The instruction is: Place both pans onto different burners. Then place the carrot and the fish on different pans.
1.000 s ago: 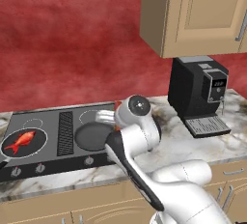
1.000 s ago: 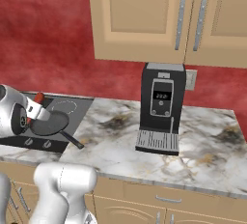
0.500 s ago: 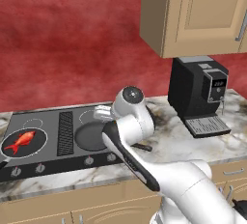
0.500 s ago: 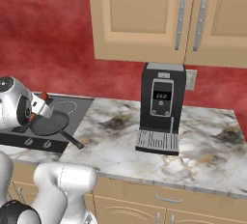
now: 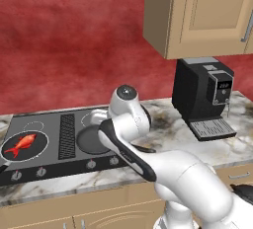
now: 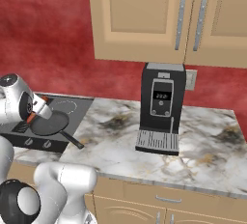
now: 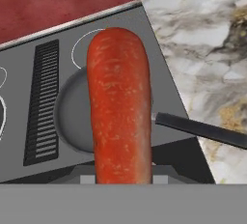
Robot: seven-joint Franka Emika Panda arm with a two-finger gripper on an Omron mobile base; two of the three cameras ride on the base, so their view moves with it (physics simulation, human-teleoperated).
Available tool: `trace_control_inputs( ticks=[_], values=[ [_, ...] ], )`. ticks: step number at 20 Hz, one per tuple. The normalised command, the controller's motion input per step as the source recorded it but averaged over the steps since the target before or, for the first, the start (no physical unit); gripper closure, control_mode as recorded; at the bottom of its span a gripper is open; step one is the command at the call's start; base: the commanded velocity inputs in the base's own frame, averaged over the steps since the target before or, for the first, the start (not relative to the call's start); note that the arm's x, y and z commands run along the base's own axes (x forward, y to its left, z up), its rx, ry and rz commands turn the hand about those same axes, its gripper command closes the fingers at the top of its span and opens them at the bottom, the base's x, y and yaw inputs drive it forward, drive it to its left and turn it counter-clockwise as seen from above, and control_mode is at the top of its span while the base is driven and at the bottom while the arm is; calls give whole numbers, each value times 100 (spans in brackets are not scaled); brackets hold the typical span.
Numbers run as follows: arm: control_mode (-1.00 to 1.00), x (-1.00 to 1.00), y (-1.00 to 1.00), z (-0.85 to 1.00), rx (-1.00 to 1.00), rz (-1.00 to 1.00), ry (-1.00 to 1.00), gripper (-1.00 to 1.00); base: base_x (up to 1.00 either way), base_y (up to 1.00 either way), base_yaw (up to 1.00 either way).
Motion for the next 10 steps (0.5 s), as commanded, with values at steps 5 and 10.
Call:
trace_control_inputs(
  ticks=[5, 10],
  values=[
    [-100, 11, 20, -28, 0, 0, 0, 100, 0, 0, 0],
    [-100, 24, 14, -25, 2, 0, 0, 100, 0, 0, 0]
  ],
)
